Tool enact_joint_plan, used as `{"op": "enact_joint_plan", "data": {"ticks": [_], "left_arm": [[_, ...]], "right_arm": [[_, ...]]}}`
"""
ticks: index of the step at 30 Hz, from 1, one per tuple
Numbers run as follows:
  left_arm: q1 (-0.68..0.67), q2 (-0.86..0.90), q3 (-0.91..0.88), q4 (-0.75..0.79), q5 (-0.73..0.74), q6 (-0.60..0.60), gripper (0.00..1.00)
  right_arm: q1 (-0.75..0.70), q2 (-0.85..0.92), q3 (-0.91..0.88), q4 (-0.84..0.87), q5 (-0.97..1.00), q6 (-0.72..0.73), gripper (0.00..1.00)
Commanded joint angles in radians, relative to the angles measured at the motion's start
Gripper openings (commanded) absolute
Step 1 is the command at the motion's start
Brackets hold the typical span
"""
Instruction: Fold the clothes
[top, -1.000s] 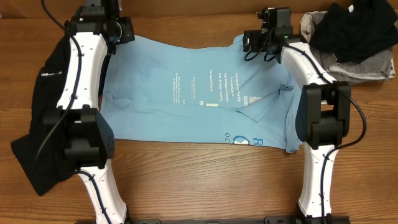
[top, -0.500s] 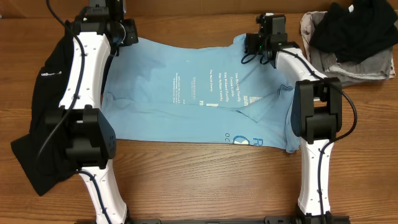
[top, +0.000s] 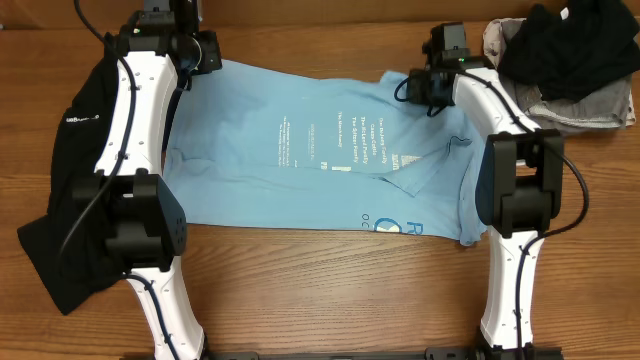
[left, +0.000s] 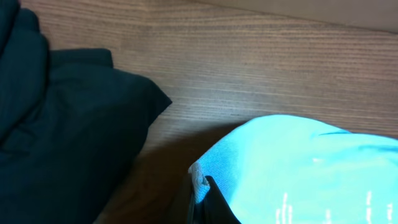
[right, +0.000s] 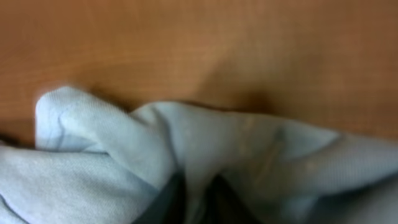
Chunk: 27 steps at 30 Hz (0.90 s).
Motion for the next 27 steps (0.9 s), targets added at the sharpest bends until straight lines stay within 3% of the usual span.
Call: {"op": "enact_joint_plan", "data": {"ticks": [1,5,9,18,27], "left_arm": [[-0.008,0.002,0.011,-0.009,-0.005,-0.005,0.04],[-0.008,0.002,0.011,-0.02,-0.032,-0.005,0.04],[-0.008,0.002,0.011,-0.023,-0.053,-0.005,0.04],[-0.008,0.002,0.011,-0.026,-0.053,-0.005,0.04],[-0.006,0.002,0.011,-0.025,-0.056,-0.002,0.04]], "right_arm": [[-0.003,-0.058,-0.01,-0.145,-0.023,0.02,0.29],[-0.002,-0.057,-0.016,-0.316,-0.047,0.02,0.47],[-0.002,-0.068,0.0,-0.339,-0.065,0.018,0.58],[0.011,-0.101,0.232,-0.322,-0.115,-0.067,0.68],[0.026,-0.085,0.16,-0.203,-0.114,-0.079,0.68]]}}
